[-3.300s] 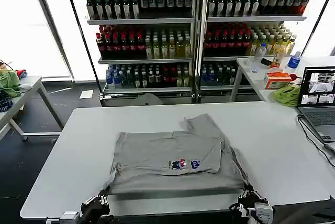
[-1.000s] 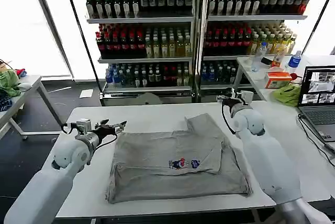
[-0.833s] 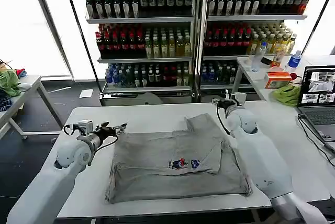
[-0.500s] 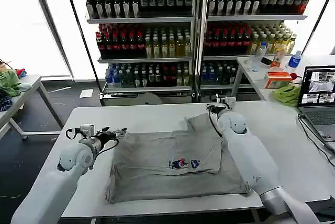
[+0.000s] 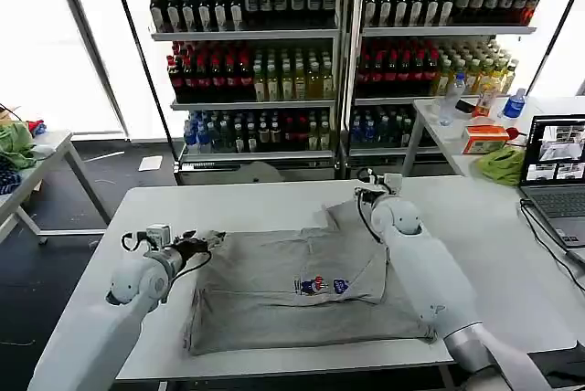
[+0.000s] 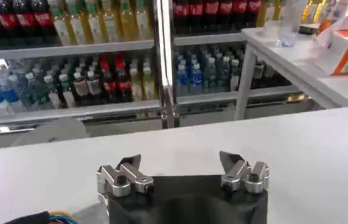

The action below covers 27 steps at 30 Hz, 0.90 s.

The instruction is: Fold and organize the clothes.

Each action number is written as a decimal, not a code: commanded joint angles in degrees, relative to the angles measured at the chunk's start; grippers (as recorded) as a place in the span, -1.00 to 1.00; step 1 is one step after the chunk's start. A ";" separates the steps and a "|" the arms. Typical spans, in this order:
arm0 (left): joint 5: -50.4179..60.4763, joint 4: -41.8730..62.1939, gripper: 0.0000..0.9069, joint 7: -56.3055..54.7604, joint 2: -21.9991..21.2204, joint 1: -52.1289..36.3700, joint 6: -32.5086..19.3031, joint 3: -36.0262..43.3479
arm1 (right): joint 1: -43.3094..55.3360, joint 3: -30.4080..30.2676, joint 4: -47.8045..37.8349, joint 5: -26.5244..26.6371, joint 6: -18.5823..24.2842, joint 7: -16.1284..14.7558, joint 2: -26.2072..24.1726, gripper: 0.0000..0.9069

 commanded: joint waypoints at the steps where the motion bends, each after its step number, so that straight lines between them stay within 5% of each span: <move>1: 0.19 0.82 1.00 -0.13 -0.72 0.14 0.02 0.19 | 0.18 -0.13 -1.77 -0.86 0.04 -0.16 0.64 1.00; 27: 0.97 2.59 1.00 0.02 -2.04 -0.86 0.02 0.74 | 0.38 -1.23 -5.35 -5.01 0.01 -0.42 2.95 1.00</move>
